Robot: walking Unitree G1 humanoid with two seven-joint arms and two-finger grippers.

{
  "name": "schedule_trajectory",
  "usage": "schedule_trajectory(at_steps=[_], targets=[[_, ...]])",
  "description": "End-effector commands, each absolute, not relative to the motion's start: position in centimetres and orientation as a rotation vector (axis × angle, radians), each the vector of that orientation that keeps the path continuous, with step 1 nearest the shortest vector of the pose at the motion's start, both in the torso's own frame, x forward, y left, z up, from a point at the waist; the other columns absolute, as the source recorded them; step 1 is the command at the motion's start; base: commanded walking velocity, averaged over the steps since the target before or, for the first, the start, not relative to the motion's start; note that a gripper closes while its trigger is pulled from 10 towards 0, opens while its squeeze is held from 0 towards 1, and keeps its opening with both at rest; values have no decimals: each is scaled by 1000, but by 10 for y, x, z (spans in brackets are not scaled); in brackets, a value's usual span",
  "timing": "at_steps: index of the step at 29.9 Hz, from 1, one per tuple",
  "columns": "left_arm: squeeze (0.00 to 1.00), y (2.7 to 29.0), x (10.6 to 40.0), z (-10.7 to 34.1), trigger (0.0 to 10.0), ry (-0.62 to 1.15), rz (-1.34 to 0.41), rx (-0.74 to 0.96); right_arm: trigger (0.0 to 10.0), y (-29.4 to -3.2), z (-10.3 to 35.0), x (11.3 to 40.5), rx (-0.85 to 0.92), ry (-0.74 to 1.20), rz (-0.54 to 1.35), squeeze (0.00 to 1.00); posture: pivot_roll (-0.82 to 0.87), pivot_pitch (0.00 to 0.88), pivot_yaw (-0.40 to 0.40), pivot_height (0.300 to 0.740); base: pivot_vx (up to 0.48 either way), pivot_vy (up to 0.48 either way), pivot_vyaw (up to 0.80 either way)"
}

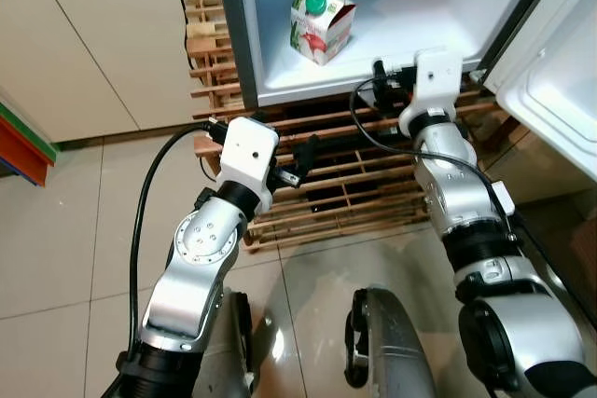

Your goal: Restocking fridge

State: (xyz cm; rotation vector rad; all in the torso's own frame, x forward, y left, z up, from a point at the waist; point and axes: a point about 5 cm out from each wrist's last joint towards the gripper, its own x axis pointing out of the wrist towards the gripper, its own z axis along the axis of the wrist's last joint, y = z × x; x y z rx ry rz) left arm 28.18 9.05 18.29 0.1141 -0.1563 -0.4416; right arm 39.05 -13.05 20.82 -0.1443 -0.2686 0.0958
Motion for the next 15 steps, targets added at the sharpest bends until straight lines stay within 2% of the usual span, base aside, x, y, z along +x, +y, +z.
schedule_trajectory(at_steps=[1, 15], targets=[[0, 86, 277, 188, 10000, -166, -476, 99, 10000, -129, 202, 391, -132, -248, 104, 0, 178, 332, 9, 649, 0, 0, 0], [0, 84, 267, 206, 10000, -180, -519, 93, 10000, -111, 221, 402, -125, -295, 123, 0, 218, 360, 2, 649, 0, 0, 0]])
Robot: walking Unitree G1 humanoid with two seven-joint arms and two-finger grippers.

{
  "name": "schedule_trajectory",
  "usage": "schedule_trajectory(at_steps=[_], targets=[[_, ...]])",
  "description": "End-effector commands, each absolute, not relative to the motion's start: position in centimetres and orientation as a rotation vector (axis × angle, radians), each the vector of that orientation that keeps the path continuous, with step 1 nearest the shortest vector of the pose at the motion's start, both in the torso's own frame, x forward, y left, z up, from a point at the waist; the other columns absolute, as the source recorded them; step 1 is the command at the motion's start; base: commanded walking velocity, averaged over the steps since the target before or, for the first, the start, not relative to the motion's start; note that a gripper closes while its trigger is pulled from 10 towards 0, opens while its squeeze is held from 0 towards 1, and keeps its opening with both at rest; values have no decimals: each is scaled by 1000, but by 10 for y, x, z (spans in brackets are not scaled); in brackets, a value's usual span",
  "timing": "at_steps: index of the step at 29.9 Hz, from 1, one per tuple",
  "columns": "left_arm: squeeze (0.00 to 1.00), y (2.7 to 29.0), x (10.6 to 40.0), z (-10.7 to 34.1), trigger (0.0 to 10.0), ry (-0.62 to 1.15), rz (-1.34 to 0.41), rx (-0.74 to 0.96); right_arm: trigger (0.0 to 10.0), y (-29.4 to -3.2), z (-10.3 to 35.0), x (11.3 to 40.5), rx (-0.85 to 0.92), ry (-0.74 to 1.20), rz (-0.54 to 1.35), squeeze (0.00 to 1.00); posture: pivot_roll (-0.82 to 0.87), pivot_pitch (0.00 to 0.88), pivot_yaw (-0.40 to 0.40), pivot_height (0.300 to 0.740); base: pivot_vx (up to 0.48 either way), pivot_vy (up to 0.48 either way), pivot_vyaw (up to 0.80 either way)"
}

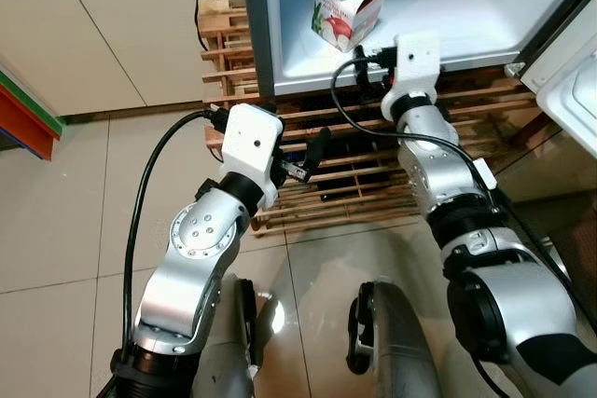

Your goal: Restocking fridge

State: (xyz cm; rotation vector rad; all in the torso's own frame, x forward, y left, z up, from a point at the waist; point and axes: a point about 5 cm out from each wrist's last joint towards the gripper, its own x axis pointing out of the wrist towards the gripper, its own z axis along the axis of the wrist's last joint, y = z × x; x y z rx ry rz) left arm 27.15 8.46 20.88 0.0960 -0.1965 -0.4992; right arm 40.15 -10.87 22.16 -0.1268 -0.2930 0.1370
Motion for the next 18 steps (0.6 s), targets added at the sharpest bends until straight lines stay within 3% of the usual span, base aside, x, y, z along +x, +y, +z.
schedule_trajectory(at_steps=[1, 18], targets=[[0, 84, 267, 206, 10000, -180, -519, 93, 10000, -111, 221, 402, -125, -295, 123, 0, 218, 360, 2, 649, 0, 0, 0], [0, 85, 260, 203, 10000, -136, -511, 84, 10000, -100, 266, 411, -251, -435, 109, 0, 222, 382, 1, 649, 0, 0, 0]])
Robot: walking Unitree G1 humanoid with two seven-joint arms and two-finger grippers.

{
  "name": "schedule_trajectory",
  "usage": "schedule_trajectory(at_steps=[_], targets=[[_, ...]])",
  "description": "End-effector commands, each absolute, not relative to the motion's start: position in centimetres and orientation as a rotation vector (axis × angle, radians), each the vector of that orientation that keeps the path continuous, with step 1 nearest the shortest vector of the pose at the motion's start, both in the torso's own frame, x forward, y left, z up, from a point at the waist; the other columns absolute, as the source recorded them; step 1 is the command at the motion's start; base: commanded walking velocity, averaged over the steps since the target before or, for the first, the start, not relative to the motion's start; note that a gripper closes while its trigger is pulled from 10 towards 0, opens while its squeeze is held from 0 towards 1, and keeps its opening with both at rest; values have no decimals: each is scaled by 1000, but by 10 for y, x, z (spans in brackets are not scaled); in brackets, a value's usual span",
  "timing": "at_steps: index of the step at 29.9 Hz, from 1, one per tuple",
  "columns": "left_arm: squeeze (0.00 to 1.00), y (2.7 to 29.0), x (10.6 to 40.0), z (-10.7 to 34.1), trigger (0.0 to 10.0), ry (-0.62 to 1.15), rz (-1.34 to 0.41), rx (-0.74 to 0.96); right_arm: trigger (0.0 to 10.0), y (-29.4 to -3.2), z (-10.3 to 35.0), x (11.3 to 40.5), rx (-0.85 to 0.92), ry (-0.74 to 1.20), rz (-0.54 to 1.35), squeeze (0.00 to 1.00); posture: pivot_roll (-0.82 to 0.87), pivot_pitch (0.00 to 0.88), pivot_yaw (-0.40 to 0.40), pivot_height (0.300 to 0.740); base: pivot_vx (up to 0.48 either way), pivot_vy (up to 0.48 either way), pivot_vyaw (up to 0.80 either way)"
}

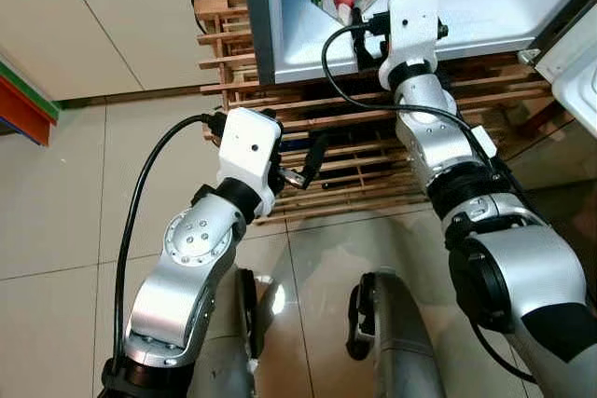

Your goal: Restocking fridge

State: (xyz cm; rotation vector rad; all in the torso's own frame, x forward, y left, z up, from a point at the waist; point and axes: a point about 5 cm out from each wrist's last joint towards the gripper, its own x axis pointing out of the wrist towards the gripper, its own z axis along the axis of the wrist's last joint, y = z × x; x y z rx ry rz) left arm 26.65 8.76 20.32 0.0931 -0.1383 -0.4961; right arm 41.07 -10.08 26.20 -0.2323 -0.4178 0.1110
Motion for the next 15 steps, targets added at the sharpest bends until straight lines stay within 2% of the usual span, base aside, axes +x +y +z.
schedule_trajectory(at_steps=[1, 9, 15], targets=[[0, 85, 260, 203, 10000, -136, -511, 84, 10000, -100, 266, 411, -251, -435, 109, 0, 222, 382, 1, 649, 0, 0, 0], [0, 83, 259, 201, 10000, -120, -513, 73, 10000, -97, 273, 414, -290, -434, 95, 0, 213, 387, -4, 649, 0, 0, 0], [0, 83, 260, 200, 10000, -111, -515, 76, 10000, -93, 263, 415, -243, -370, 109, 0, 211, 396, -3, 649, 0, 0, 0]])
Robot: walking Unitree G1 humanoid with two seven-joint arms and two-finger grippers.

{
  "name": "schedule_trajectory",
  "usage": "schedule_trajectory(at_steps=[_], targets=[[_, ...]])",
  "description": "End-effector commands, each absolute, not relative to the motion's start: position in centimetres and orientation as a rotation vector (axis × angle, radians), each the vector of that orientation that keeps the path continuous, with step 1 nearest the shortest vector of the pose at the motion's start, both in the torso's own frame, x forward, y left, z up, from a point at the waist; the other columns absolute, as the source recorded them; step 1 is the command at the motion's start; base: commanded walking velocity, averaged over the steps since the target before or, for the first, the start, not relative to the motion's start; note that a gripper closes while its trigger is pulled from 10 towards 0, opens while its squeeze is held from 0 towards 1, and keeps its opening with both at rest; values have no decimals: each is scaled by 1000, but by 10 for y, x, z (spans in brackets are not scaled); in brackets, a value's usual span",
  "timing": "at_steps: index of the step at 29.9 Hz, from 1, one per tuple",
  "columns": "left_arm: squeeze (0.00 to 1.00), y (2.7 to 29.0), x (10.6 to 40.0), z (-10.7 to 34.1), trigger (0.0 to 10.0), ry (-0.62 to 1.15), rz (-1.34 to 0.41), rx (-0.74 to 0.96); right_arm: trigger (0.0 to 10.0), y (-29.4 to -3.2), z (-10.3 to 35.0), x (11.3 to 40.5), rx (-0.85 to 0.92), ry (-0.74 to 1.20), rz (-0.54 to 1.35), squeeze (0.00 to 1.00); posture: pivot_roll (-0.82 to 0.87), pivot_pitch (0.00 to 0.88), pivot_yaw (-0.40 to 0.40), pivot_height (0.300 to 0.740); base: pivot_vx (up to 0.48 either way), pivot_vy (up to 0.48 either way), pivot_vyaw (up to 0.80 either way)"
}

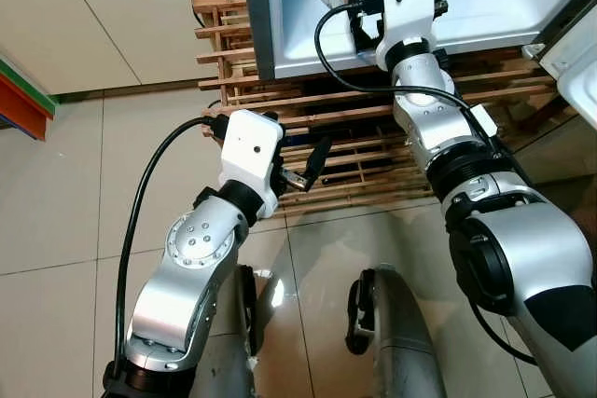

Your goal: Restocking fridge

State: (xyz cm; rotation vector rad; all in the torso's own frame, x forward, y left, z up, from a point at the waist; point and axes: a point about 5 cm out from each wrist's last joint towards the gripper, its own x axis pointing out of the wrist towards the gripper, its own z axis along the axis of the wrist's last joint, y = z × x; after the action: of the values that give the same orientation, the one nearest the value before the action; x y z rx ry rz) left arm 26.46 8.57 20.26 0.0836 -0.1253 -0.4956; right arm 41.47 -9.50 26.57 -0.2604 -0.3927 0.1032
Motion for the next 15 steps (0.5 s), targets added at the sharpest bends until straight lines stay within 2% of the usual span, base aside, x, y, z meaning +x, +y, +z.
schedule_trajectory(at_steps=[1, 8, 15], targets=[[0, 83, 260, 200, 10000, -111, -515, 76, 10000, -93, 263, 415, -243, -370, 109, 0, 211, 396, -3, 649, 0, 0, 0], [0, 83, 261, 198, 10000, -102, -522, 81, 10000, -76, 270, 415, -160, -362, 130, 0, 216, 394, -4, 649, 0, 0, 0], [0, 82, 260, 197, 10000, -103, -515, 79, 10000, -78, 272, 414, -163, -400, 132, 0, 207, 385, -19, 649, 0, 0, 0]])
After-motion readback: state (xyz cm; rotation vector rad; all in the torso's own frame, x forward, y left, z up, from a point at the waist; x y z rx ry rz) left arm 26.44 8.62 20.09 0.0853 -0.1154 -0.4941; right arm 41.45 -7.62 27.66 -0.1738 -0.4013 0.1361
